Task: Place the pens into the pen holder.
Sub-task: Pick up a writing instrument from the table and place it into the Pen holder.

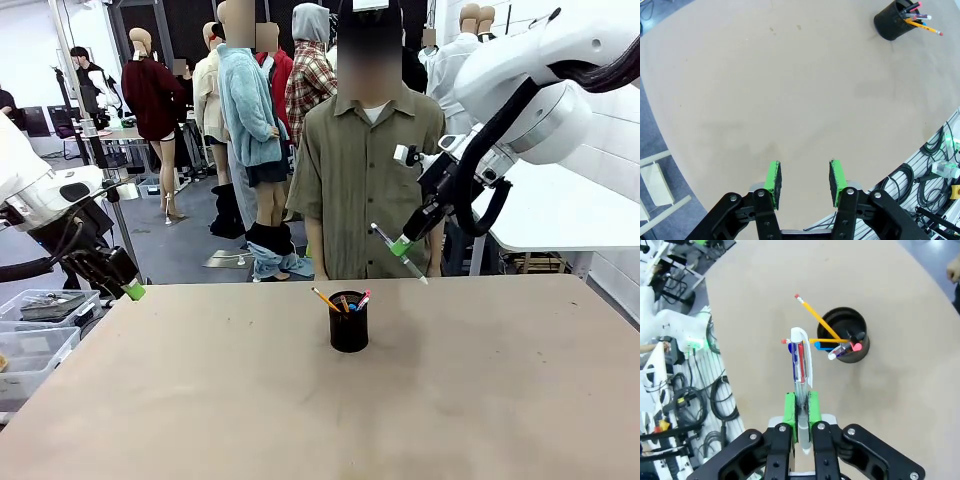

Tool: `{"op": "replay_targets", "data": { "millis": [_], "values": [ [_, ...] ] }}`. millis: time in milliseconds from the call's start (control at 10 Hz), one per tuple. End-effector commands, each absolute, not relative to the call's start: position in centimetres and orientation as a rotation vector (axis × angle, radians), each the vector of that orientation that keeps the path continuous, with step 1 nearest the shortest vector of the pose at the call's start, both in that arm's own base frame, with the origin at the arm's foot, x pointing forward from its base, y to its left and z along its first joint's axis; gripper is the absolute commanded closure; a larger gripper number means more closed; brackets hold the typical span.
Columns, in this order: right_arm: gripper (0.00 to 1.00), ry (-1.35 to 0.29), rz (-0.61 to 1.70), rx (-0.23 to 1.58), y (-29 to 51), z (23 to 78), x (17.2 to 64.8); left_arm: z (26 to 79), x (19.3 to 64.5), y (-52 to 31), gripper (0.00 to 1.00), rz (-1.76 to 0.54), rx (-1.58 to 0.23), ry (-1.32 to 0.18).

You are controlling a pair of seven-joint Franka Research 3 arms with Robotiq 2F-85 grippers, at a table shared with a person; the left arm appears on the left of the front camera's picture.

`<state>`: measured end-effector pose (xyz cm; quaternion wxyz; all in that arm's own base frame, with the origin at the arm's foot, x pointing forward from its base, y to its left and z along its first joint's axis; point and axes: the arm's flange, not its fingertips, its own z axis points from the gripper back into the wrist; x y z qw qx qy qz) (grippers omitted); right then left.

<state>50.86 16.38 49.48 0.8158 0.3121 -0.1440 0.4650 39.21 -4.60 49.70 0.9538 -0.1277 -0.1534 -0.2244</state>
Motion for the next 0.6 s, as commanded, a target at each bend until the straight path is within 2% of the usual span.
{"op": "replay_targets", "data": {
  "millis": [0, 100, 200, 500],
  "values": [
    [1.0, -0.312, 0.951, 0.589, 16.3, 50.1, 51.0, 49.7, 39.4, -4.6, 0.48, -0.448, -0.245, -0.319],
    [1.0, -0.307, 0.992, 0.666, 16.4, 49.5, 50.9, 49.7, 39.4, -4.6, 0.48, -0.448, -0.245, -0.319],
    [1.0, -0.408, 1.127, 0.63, 17.4, 49.2, 50.4, 49.7, 39.4, -4.6, 0.48, -0.448, -0.245, -0.319],
    [1.0, -0.582, 1.343, 0.781, 19.6, 47.8, 53.8, 49.7, 39.4, -4.6, 0.48, -0.448, -0.245, -0.319]
  ]
}}
